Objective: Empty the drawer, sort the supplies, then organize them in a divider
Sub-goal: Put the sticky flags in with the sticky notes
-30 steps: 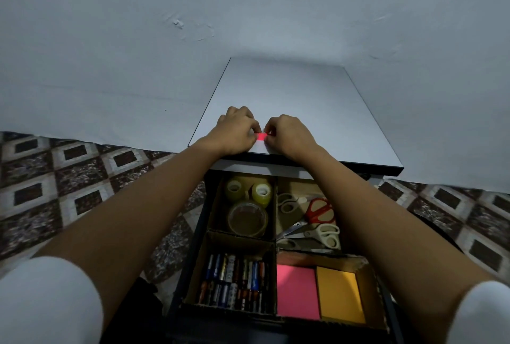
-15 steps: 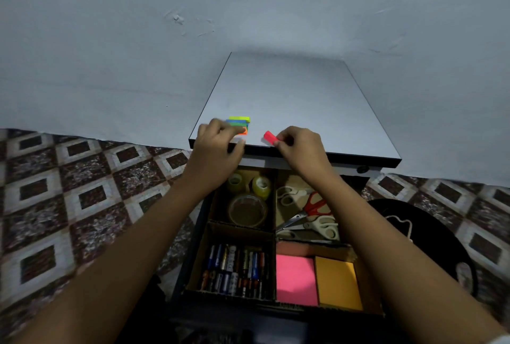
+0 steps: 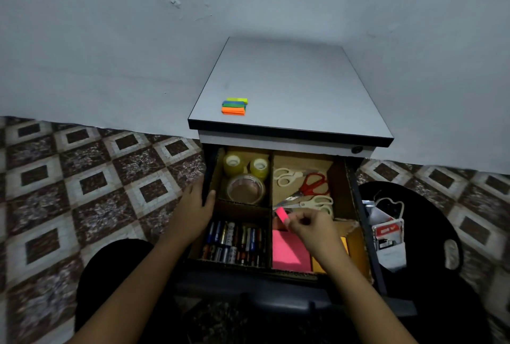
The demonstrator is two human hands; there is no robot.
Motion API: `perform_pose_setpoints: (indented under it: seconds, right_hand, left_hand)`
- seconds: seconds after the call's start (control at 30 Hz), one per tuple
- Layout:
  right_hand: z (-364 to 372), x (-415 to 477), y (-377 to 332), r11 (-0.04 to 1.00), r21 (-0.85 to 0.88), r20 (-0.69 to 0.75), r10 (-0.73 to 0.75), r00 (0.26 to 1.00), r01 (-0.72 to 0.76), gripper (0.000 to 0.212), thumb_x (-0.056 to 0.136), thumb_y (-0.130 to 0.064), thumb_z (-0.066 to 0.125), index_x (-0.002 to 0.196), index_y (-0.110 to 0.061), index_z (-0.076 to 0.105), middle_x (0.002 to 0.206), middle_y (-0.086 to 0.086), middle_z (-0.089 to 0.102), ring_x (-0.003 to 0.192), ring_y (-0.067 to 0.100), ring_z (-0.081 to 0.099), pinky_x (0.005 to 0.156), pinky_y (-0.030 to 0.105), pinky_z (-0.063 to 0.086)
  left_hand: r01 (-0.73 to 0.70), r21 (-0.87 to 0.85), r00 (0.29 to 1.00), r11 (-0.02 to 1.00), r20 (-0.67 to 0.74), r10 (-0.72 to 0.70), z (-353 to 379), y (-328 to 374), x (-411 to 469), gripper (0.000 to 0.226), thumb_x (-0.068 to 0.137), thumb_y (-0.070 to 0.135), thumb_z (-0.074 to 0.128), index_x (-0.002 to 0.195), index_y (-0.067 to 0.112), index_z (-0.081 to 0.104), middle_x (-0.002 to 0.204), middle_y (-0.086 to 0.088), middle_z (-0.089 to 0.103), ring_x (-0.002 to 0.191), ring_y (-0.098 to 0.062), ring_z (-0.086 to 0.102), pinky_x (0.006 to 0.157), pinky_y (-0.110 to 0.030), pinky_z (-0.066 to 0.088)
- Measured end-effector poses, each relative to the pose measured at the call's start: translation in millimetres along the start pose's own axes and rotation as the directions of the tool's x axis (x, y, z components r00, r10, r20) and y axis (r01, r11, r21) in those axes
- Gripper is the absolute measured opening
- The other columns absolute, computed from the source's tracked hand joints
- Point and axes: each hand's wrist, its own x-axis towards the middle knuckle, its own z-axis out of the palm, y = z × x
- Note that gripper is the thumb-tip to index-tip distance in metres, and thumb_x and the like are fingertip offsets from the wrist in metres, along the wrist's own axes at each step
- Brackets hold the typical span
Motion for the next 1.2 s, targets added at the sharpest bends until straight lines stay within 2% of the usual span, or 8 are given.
perform_pose_setpoints:
  seconds: [0.1, 0.23, 0.33, 0.47, 0.73, 0.83, 0.97, 1.2]
  right_hand:
    - [7.4, -0.5, 14.1, 0.990, -0.067, 0.048, 0.126, 0.991, -0.123, 0.024, 0.087, -0.012, 0.063, 0.065, -0.020, 0.060, 0.066, -0.006, 0.059, 0.063, 0.008, 0.053, 0.057, 0.021, 0.039]
    - [13.0, 0.6, 16.0, 0.973, -0.167, 0.049, 0.171, 0.984, -0.161, 0.018, 0.087, -0.017, 0.063, 0.071, -0.011, 0.069, 0.076, 0.007, 0.068, 0.070, 0.017, 0.059, 0.061, 0.023, 0.039]
    - [18.4, 0.6, 14.4, 0.961, -0.224, 0.034, 0.177, 0.984, -0.165, 0.019, 0.087, -0.018, 0.063, 0.081, -0.003, 0.073, 0.088, 0.010, 0.071, 0.079, 0.022, 0.064, 0.061, 0.022, 0.037]
    - [28.7, -2.5, 14.4, 0.943, -0.293, 0.028, 0.171, 0.985, -0.156, 0.020, 0.088, -0.023, 0.062, 0.082, -0.008, 0.073, 0.079, 0.007, 0.067, 0.069, 0.018, 0.059, 0.061, 0.021, 0.037]
    - [33.1, -6.5, 11.8, 0.916, -0.395, 0.023, 0.085, 0.996, -0.069, 0.020, 0.091, -0.013, 0.052, 0.092, -0.009, 0.072, 0.091, 0.010, 0.070, 0.082, 0.024, 0.064, 0.061, 0.021, 0.037]
    - [33.3, -7.6, 13.6, 0.895, -0.444, 0.015, 0.055, 0.998, -0.043, 0.020, 0.091, -0.016, 0.052, 0.092, -0.010, 0.072, 0.091, 0.009, 0.071, 0.085, 0.025, 0.065, 0.063, 0.023, 0.038]
    - [33.5, -5.9, 16.8, 0.922, -0.379, 0.016, 0.096, 0.995, -0.083, 0.018, 0.089, -0.016, 0.057, 0.091, -0.011, 0.073, 0.090, 0.008, 0.070, 0.079, 0.021, 0.063, 0.062, 0.021, 0.039]
    - [29.8, -2.7, 20.9, 0.936, -0.333, -0.007, 0.116, 0.993, -0.112, 0.020, 0.089, -0.012, 0.055, 0.088, -0.010, 0.075, 0.085, 0.005, 0.070, 0.063, 0.010, 0.051, 0.040, 0.004, 0.026]
  left_hand:
    - [0.018, -0.011, 0.999, 1.000, 0.046, -0.018, 0.5, -5.2, 3.1, 0.056, 0.099, 0.040, 0.035, 0.149, 0.019, 0.022, 0.147, -0.010, 0.038, 0.133, -0.027, 0.039, 0.106, -0.047, 0.038]
    - [0.030, -0.028, 0.999, 0.999, 0.040, -0.029, 0.1, -2.4, 0.3, 0.057, 0.099, 0.038, 0.037, 0.150, 0.018, 0.020, 0.149, -0.009, 0.036, 0.135, -0.027, 0.037, 0.108, -0.044, 0.035]
    - [0.046, -0.029, 0.999, 0.999, 0.028, -0.045, 2.4, -1.2, -0.7, 0.057, 0.100, 0.036, 0.037, 0.150, 0.017, 0.018, 0.151, -0.010, 0.032, 0.137, -0.027, 0.034, 0.109, -0.039, 0.033]
    - [0.039, -0.050, 0.999, 0.998, 0.008, -0.039, 3.2, -2.0, -1.5, 0.057, 0.099, 0.037, 0.037, 0.150, 0.019, 0.018, 0.151, -0.009, 0.033, 0.137, -0.026, 0.034, 0.107, -0.037, 0.033]
    - [0.025, -0.095, 0.999, 0.995, -0.029, -0.028, 1.9, 3.6, -6.1, 0.053, 0.100, 0.032, 0.040, 0.148, 0.018, 0.025, 0.146, -0.009, 0.040, 0.133, -0.026, 0.039, 0.100, -0.031, 0.035]
    - [0.029, -0.096, 0.999, 0.995, -0.036, -0.033, 2.0, 3.8, -6.1, 0.054, 0.099, 0.033, 0.040, 0.148, 0.018, 0.024, 0.148, -0.009, 0.038, 0.134, -0.026, 0.037, 0.104, -0.033, 0.033]
    - [0.047, -0.085, 0.998, 0.995, -0.032, -0.050, 2.1, 0.4, -5.2, 0.055, 0.099, 0.036, 0.041, 0.149, 0.020, 0.023, 0.151, -0.008, 0.034, 0.137, -0.026, 0.033, 0.109, -0.039, 0.032]
    - [0.060, -0.107, 0.998, 0.992, -0.022, -0.063, 3.1, -1.9, -3.6, 0.056, 0.098, 0.038, 0.041, 0.149, 0.022, 0.022, 0.150, -0.007, 0.034, 0.136, -0.026, 0.034, 0.108, -0.039, 0.033]
